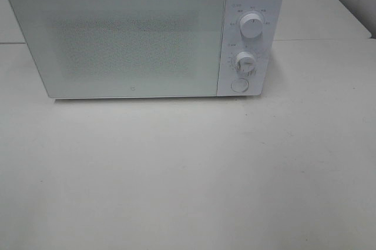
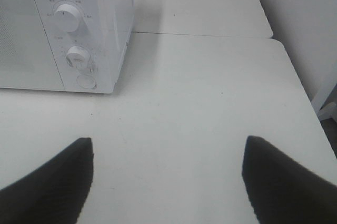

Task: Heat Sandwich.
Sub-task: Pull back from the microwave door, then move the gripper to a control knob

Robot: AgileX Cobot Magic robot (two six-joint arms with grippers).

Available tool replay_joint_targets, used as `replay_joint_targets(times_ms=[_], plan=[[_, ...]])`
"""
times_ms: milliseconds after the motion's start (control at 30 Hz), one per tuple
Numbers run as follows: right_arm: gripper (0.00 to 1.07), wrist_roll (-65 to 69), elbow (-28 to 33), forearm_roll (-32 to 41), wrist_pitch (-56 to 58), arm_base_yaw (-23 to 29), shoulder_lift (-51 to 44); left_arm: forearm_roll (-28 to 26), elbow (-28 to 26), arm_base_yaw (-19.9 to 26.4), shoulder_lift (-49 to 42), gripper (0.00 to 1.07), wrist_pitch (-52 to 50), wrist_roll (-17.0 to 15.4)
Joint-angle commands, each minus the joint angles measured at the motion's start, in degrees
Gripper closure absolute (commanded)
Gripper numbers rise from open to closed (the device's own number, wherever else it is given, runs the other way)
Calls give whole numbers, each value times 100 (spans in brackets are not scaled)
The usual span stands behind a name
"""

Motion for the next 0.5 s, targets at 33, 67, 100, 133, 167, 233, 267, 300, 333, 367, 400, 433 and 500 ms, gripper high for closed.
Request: replay_joint_targets(times_ms=[33,67,100,133,167,233,267,300,333,367,400,433,500], plan=[[32,23,-11,11,-441,-40,304,-17,0,-23,-115,9,-63,-29],[32,23,-11,11,-619,-40,487,-17,0,-23,-115,9,-63,-29],[32,23,-11,11,-619,-40,487,-17,0,-23,-115,9,-63,-29],[32,23,-11,11,-688,-40,590,-17,0,-23,-115,9,-63,-29],[32,23,-11,11,-791,-40,693,-17,0,-23,-115,9,-63,-29],[32,23,-11,11,-1043,-40,985,-17,0,-23,-115,9,-63,-29],[32,23,-11,11,-1043,-40,985,-17,0,-23,-115,9,-63,-29],[32,23,-11,11,-1112,-40,1066,-17,0,-23,-115,9,-63,-29],[32,23,-11,11,-1192,-40,1163,-17,0,-23,-115,9,-63,-29],[32,23,-11,11,-1358,-40,1346,-17,0,-23,-115,9,-63,-29],[32,23,-11,11,-1358,-40,1346,-17,0,-23,-115,9,-63,-29],[32,23,-11,11,-1461,-40,1444,-17,0,-23,-115,9,-63,-29],[32,23,-11,11,-1753,-40,1736,-17,0,-23,-115,9,-63,-29]])
